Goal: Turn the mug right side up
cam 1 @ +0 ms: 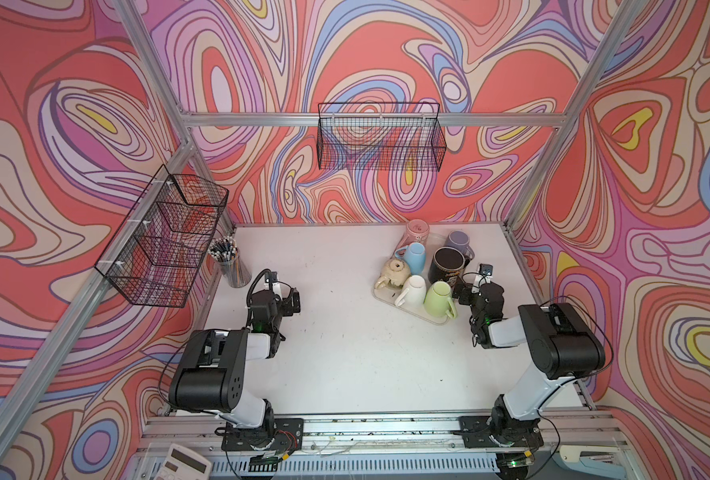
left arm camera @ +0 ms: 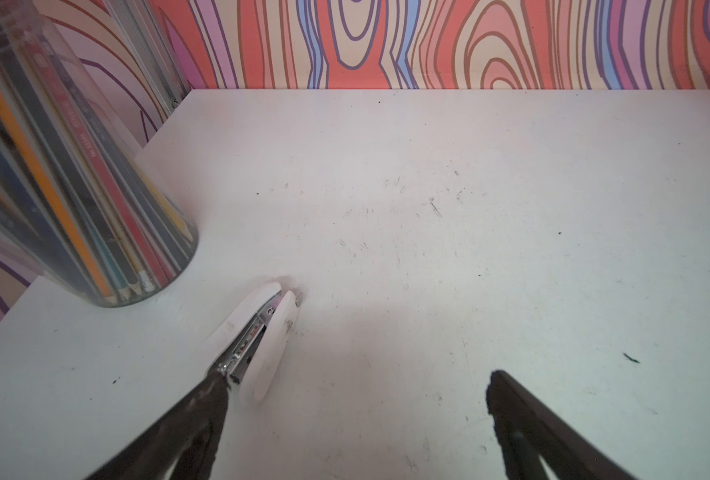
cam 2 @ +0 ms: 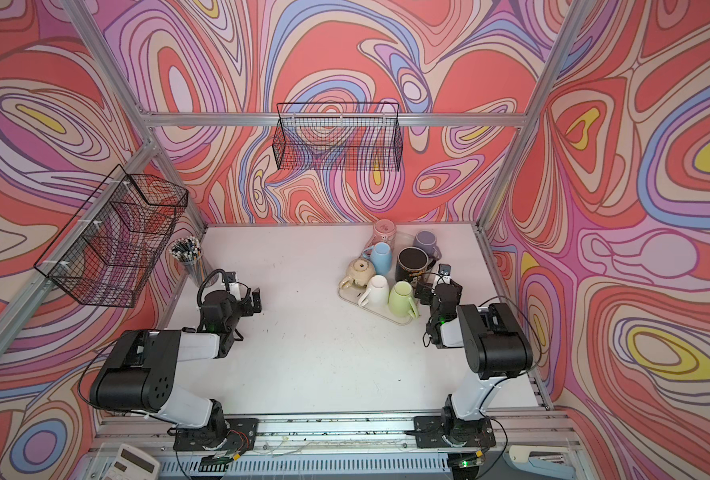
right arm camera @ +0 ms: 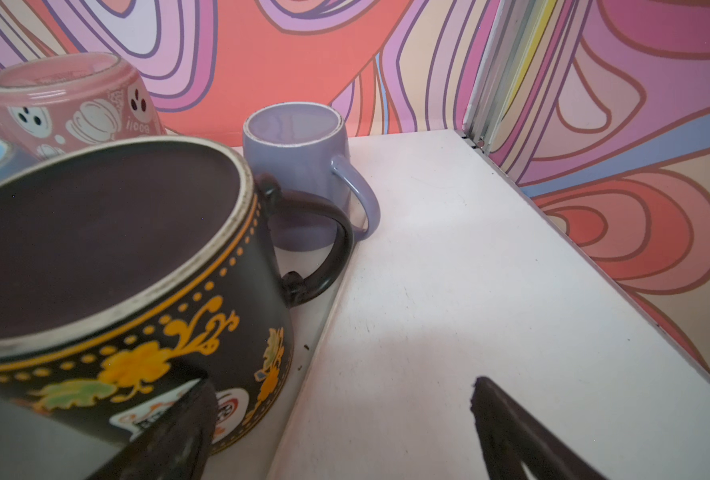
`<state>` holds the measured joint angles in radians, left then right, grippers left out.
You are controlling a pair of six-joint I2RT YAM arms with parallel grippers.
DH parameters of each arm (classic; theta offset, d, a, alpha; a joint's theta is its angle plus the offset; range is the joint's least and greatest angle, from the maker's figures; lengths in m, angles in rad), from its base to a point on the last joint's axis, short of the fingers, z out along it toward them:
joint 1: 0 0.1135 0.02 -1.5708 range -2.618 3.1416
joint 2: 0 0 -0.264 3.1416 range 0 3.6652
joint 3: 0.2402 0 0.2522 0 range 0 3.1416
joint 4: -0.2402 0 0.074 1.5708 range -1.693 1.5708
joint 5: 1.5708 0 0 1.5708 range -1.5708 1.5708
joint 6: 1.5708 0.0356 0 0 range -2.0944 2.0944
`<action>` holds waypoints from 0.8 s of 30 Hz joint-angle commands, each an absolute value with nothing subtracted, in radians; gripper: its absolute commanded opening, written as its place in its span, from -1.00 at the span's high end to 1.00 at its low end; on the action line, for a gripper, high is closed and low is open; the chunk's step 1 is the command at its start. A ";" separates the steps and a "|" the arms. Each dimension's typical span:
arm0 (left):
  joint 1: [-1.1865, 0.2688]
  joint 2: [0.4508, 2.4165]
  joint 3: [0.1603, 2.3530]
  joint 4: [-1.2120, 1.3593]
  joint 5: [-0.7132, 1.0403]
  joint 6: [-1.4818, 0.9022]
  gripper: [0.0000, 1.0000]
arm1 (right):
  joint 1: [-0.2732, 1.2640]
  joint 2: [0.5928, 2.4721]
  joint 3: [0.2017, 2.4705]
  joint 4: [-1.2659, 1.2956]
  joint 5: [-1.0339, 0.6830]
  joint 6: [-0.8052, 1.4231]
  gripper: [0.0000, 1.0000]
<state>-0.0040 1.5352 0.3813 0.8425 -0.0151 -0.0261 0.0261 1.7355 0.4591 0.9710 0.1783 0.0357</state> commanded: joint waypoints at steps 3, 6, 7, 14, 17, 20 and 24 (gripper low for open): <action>-0.004 1.541 0.382 0.874 -0.008 -0.013 -1.00 | 0.024 1.721 0.461 0.975 0.166 0.034 -0.97; -0.005 1.539 0.380 0.875 -0.008 -0.014 -1.00 | 0.024 1.719 0.456 0.987 0.175 0.033 -0.97; -0.005 1.539 0.380 0.877 -0.008 -0.012 -1.00 | 0.024 1.718 0.452 0.993 0.177 0.034 -0.97; -0.005 1.507 0.362 0.890 -0.022 -0.013 -1.00 | 0.026 1.707 0.405 1.075 0.238 0.054 -0.97; -0.005 1.403 0.405 0.724 -0.057 -0.030 -1.00 | 0.025 1.650 0.360 1.106 0.265 0.067 -0.97; -0.005 1.322 0.530 0.446 -0.063 -0.065 -1.00 | 0.026 1.544 0.390 0.926 0.260 0.080 -0.97; -0.005 1.289 0.731 0.145 0.031 -0.156 -0.83 | 0.024 1.404 0.494 0.573 0.211 0.203 -0.95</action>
<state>-0.0040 1.3281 0.6178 0.4290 -0.0246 -0.0753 0.0273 1.4830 0.4294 0.8165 0.2459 0.1104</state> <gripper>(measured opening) 0.954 0.982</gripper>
